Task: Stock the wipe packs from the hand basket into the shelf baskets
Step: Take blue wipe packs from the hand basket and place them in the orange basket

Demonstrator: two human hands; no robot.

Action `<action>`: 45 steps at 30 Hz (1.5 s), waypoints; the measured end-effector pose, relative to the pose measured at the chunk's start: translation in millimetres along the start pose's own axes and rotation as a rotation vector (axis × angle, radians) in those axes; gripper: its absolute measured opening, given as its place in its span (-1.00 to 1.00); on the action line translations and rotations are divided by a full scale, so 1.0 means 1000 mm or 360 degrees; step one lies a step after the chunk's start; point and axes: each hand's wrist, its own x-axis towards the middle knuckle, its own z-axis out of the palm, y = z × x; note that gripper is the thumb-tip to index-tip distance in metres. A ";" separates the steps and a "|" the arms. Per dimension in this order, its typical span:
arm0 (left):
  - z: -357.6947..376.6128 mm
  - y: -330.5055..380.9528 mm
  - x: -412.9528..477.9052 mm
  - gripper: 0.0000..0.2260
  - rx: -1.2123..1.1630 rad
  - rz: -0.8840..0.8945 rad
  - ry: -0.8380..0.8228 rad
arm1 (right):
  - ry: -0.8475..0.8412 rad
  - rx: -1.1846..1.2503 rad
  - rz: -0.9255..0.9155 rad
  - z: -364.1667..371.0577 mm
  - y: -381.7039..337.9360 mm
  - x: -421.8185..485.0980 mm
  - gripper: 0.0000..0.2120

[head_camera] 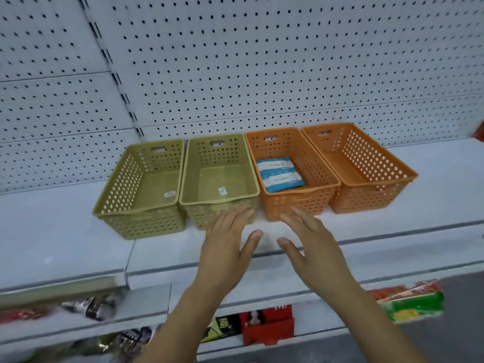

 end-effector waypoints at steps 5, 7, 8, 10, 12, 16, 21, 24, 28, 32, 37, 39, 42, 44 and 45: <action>-0.014 0.012 -0.108 -0.60 -0.0119 -0.0150 -0.0082 | 0.0015 0.0311 0.0070 0.021 -0.031 -0.104 -0.65; -0.023 0.011 -0.153 -0.62 -0.0129 -0.0207 -0.0121 | -0.0011 0.0355 0.0104 0.034 -0.043 -0.141 -0.67; -0.026 0.010 -0.172 -0.62 -0.0142 -0.0251 -0.0144 | -0.0031 0.0375 0.0121 0.040 -0.047 -0.155 -0.68; -0.036 0.005 -0.211 -0.59 -0.0164 -0.0375 -0.0196 | -0.0114 0.0378 0.0137 0.052 -0.063 -0.183 -0.70; -0.047 -0.003 -0.247 -0.58 -0.0172 -0.0479 -0.0254 | -0.0243 0.0372 0.0148 0.061 -0.080 -0.206 -0.70; -0.075 -0.024 -0.313 -0.59 -0.0268 -0.0712 -0.0310 | -0.0538 0.0361 0.0140 0.082 -0.122 -0.238 -0.72; -0.118 -0.072 -0.383 -0.66 -0.0276 -0.0923 -0.0231 | -0.0798 0.0353 0.0074 0.119 -0.185 -0.253 -0.71; -0.153 -0.108 -0.422 -0.67 -0.0253 -0.1007 -0.0137 | -0.0851 0.0408 0.0032 0.152 -0.240 -0.259 -0.72; -0.215 -0.169 -0.481 -0.68 -0.0196 -0.1052 -0.0144 | -0.0944 0.0480 0.0021 0.211 -0.331 -0.266 -0.73; -0.288 -0.239 -0.546 -0.71 -0.0129 -0.1114 -0.0200 | -0.1103 0.0545 0.0071 0.273 -0.419 -0.284 -0.74; -0.350 -0.323 -0.610 -0.73 -0.0174 -0.1290 -0.0241 | -0.1154 0.0626 0.0132 0.341 -0.502 -0.302 -0.77; -0.363 -0.349 -0.622 -0.70 -0.0222 -0.1372 -0.0263 | -0.1185 0.0647 0.0155 0.365 -0.526 -0.303 -0.77; -0.372 -0.386 -0.630 -0.70 -0.0349 -0.1521 -0.0243 | -0.1268 0.0693 0.0193 0.400 -0.557 -0.298 -0.78; -0.373 -0.415 -0.630 -0.70 -0.0437 -0.1640 -0.0162 | -0.1340 0.0683 0.0194 0.427 -0.575 -0.290 -0.79; -0.373 -0.429 -0.628 -0.70 -0.0477 -0.1703 -0.0113 | -0.1380 0.0675 0.0197 0.441 -0.582 -0.286 -0.78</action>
